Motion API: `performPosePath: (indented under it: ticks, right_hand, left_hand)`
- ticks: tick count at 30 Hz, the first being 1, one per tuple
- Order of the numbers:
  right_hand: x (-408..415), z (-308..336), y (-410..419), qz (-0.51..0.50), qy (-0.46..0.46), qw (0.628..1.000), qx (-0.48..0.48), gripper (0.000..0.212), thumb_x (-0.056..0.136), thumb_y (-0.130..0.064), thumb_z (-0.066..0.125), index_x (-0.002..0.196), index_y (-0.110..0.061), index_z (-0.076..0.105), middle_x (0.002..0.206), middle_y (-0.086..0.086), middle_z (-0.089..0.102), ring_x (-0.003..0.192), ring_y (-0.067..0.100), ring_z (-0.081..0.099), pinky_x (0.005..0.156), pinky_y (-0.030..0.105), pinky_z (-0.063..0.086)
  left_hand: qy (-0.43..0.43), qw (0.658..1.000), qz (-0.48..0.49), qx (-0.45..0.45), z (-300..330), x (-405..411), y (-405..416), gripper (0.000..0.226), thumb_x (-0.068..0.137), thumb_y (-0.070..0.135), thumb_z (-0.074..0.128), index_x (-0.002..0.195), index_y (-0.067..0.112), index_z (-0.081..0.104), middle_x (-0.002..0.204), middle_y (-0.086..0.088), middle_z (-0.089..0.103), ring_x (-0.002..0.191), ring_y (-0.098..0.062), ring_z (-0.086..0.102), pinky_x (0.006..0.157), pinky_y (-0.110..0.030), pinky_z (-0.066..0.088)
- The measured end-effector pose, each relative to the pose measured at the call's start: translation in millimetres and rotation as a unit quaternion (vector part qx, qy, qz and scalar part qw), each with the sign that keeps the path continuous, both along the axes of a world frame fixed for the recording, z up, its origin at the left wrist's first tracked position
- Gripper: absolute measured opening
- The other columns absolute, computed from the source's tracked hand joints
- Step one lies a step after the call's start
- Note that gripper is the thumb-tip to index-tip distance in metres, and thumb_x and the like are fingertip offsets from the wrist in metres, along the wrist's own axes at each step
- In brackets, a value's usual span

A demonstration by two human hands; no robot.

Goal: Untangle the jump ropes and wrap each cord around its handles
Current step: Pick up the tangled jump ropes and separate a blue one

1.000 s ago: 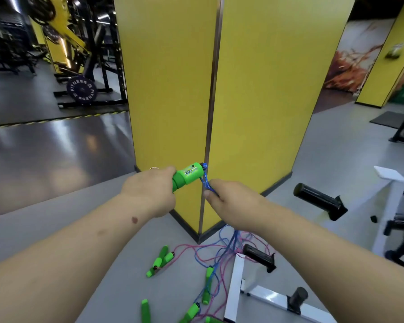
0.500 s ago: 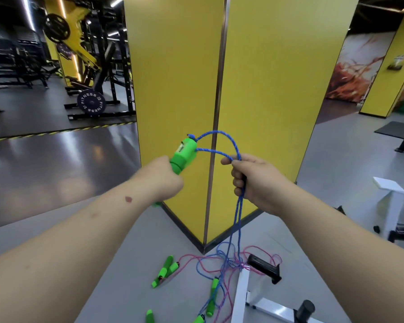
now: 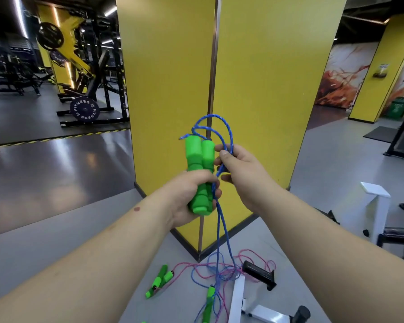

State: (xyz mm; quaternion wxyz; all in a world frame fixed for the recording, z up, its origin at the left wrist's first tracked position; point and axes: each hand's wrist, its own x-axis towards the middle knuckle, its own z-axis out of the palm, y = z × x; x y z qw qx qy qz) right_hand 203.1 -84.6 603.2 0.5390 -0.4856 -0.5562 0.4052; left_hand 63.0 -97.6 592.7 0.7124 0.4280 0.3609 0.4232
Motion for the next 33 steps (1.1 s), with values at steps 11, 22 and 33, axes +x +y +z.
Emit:
performPosePath:
  ticks: [11,22,33]
  right_hand:
    - [-5,11,-4,0.087,0.117,0.989,-0.034,0.023,0.107,-0.012,0.042,0.102,-0.007,0.064,0.073,0.003,0.056,0.060,0.014,0.050,0.060,0.027,0.044]
    - [-9,42,-4,0.026,0.143,0.988,0.046,0.013,0.102,-0.016,0.056,0.105,-0.014,0.069,0.098,0.005,0.077,0.087,0.011,0.071,0.072,0.022,0.053]
    - [-8,11,-7,0.097,0.076,0.989,-0.078,0.026,0.100,-0.037,0.051,0.112,-0.016,0.063,0.093,0.004,0.067,0.084,0.021,0.063,0.080,0.034,0.050]
  left_hand:
    - [0.090,0.973,0.196,0.077,23,-14,26,0.033,0.089,0.005,0.062,0.121,0.009,0.057,0.106,-0.010,0.073,0.089,-0.024,0.078,0.066,-0.033,0.052]
    - [-0.015,0.985,0.121,0.121,13,21,14,0.038,0.087,0.006,0.066,0.121,0.022,0.061,0.094,-0.006,0.064,0.085,-0.024,0.058,0.073,-0.040,0.049]
    - [-0.066,0.986,0.125,0.084,49,8,16,0.017,0.097,0.011,0.053,0.081,0.010,0.058,0.065,-0.005,0.058,0.056,-0.019,0.058,0.055,-0.027,0.045]
